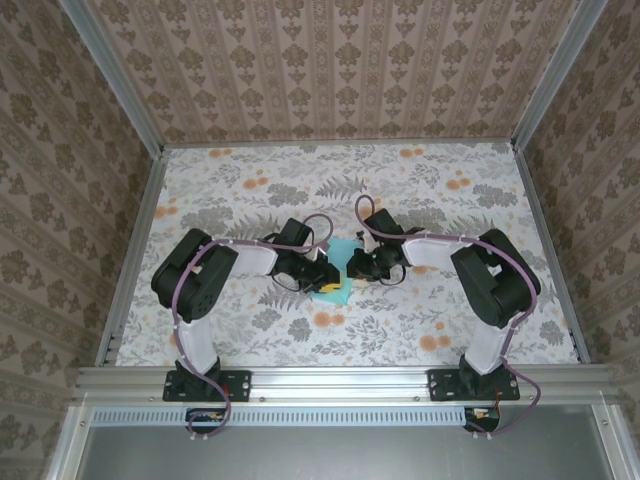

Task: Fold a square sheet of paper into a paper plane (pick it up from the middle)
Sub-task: Fold the triangle a second time at the center of the table.

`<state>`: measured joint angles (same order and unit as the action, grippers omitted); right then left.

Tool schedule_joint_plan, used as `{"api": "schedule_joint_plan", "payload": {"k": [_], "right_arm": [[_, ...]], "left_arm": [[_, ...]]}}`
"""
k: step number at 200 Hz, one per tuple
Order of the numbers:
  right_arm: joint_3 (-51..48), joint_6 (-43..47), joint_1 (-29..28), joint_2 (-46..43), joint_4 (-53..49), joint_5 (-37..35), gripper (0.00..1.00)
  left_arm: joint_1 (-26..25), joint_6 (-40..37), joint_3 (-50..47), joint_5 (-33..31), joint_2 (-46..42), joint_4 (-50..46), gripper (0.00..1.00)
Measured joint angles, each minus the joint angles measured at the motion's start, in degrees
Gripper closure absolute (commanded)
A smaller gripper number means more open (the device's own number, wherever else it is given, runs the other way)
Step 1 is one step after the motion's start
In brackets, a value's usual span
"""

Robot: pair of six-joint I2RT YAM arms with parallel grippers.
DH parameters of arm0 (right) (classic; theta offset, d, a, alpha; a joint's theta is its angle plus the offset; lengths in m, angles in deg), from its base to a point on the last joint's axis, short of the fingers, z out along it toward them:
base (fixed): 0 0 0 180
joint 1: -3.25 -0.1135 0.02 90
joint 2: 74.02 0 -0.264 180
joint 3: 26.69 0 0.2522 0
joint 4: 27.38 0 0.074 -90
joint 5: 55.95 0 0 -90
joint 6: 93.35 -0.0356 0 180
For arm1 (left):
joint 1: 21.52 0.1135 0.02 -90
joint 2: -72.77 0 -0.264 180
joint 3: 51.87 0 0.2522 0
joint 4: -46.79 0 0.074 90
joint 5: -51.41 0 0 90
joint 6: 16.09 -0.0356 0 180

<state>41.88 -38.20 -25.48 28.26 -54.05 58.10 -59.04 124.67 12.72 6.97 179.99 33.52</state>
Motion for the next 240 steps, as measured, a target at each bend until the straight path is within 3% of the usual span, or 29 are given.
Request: {"api": "schedule_joint_plan", "payload": {"k": [49,87,170,240], "right_arm": [[-1.3,-1.5,0.4,-7.8,-0.4,-2.4,0.84],[-4.7,-3.5,-0.7,-8.4,0.9,-1.3,0.88],[-2.3,-4.8,-2.5,-2.3,3.5,0.5,0.89],[1.2,-3.2,-2.5,2.1,1.5,-2.9,0.91]], "left_arm": [[0.0,0.0,0.0,-0.4,0.0,-0.2,0.85],[0.0,0.0,0.2,-0.9,0.0,-0.8,0.87],[0.0,0.0,0.3,-1.0,0.0,-1.2,0.87],[0.0,0.0,0.3,-1.0,-0.1,-1.2,0.86]]}}
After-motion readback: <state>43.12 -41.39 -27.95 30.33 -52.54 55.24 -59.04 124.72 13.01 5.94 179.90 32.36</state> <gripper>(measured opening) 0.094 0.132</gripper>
